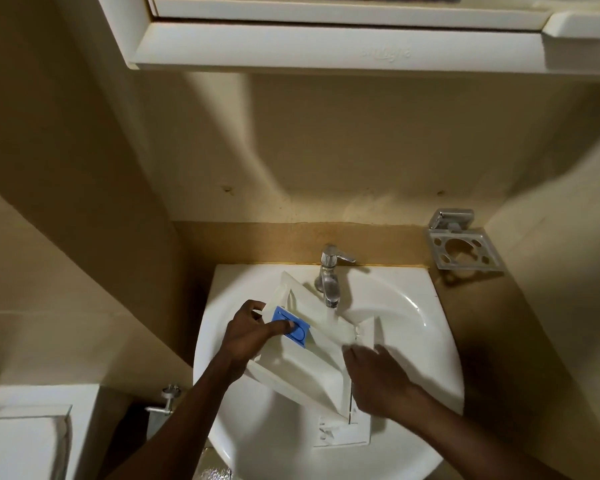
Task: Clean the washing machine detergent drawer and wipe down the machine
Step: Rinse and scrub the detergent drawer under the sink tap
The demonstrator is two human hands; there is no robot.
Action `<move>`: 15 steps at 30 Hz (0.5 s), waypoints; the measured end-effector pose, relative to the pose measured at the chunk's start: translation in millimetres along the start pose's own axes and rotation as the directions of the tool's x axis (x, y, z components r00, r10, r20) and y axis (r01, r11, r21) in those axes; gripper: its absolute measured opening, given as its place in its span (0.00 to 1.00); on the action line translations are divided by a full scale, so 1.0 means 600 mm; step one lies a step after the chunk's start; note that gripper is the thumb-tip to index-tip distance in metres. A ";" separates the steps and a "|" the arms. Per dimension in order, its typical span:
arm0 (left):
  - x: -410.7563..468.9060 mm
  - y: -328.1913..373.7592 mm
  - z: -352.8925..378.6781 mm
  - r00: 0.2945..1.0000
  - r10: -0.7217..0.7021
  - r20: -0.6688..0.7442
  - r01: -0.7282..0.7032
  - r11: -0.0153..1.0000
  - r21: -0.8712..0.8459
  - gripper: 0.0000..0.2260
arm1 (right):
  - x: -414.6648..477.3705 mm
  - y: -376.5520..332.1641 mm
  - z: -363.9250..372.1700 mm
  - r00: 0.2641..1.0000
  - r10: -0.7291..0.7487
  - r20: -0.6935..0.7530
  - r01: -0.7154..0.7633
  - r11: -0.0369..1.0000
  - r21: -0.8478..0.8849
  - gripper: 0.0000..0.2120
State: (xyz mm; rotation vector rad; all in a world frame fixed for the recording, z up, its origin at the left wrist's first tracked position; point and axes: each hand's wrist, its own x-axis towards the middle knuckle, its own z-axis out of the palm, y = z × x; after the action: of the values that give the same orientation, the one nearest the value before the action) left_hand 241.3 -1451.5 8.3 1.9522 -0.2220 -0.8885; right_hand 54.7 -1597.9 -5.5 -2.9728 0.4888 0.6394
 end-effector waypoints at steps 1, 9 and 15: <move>0.000 -0.001 -0.001 1.000 -0.002 -0.005 0.002 1.000 -0.001 0.24 | -0.012 -0.013 -0.001 1.000 -0.015 0.002 0.015 1.000 0.003 0.20; -0.021 0.004 0.000 0.999 0.029 -0.021 -0.030 0.999 -0.021 0.24 | 0.020 0.070 0.001 0.946 0.279 -0.167 -0.157 0.842 0.516 0.28; -0.056 -0.006 -0.017 0.997 0.068 -0.046 -0.070 0.995 -0.064 0.30 | 0.049 0.072 0.001 0.885 0.452 0.111 -0.305 0.383 0.872 0.11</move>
State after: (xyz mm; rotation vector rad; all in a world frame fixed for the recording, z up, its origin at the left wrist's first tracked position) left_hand 223.2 -1426.4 24.7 1.8901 -0.2311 -0.7981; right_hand 66.2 -1647.2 -17.5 -1.8807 1.1326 0.0708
